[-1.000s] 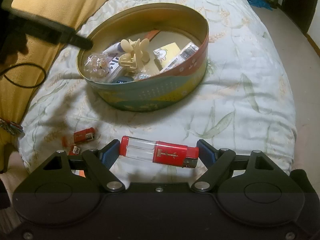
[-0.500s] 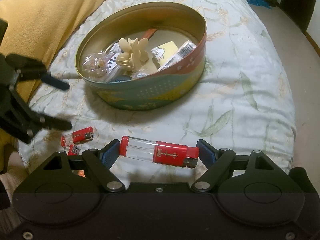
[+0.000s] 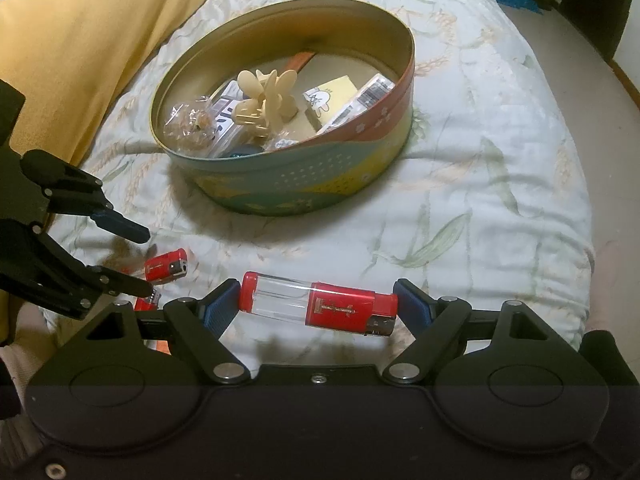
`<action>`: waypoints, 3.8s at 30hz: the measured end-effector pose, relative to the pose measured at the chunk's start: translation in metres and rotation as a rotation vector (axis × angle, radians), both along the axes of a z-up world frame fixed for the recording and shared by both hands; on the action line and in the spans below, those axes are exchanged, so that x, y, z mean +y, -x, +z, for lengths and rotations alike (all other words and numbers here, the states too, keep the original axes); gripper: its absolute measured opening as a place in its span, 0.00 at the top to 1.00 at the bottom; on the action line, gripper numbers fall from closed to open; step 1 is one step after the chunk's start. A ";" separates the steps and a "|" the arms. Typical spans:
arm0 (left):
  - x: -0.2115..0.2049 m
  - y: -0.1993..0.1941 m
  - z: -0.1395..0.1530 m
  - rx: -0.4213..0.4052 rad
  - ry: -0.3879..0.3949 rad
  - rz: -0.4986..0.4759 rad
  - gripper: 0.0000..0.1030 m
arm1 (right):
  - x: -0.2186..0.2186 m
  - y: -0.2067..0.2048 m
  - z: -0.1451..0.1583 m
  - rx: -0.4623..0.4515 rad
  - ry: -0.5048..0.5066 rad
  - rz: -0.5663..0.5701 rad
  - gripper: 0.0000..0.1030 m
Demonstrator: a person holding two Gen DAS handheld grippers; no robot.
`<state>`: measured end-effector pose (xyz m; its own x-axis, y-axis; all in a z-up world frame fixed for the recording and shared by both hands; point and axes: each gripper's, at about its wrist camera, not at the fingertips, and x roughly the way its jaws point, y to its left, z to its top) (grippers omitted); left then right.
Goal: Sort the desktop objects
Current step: 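Lower the left gripper onto another red lighter and grasp it, then carry the red lighter into the tin and open the right gripper, then move the right gripper to the orange squeeze tube and grasp it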
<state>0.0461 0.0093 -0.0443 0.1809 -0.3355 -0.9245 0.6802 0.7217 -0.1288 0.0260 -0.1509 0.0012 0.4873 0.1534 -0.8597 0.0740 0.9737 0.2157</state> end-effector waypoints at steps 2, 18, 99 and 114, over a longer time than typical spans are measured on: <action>0.000 -0.002 -0.005 0.006 -0.004 0.012 0.37 | 0.002 -0.001 0.000 0.003 0.002 0.002 0.20; 0.020 -0.009 -0.008 0.017 0.020 0.279 0.76 | 0.012 -0.002 0.004 -0.001 0.016 0.015 0.20; 0.055 0.004 0.044 -0.035 0.146 0.689 0.76 | 0.116 -0.003 -0.028 0.163 0.048 0.395 0.27; 0.054 0.004 0.043 -0.029 0.142 0.685 0.76 | 0.126 0.000 -0.049 0.209 0.083 0.421 0.63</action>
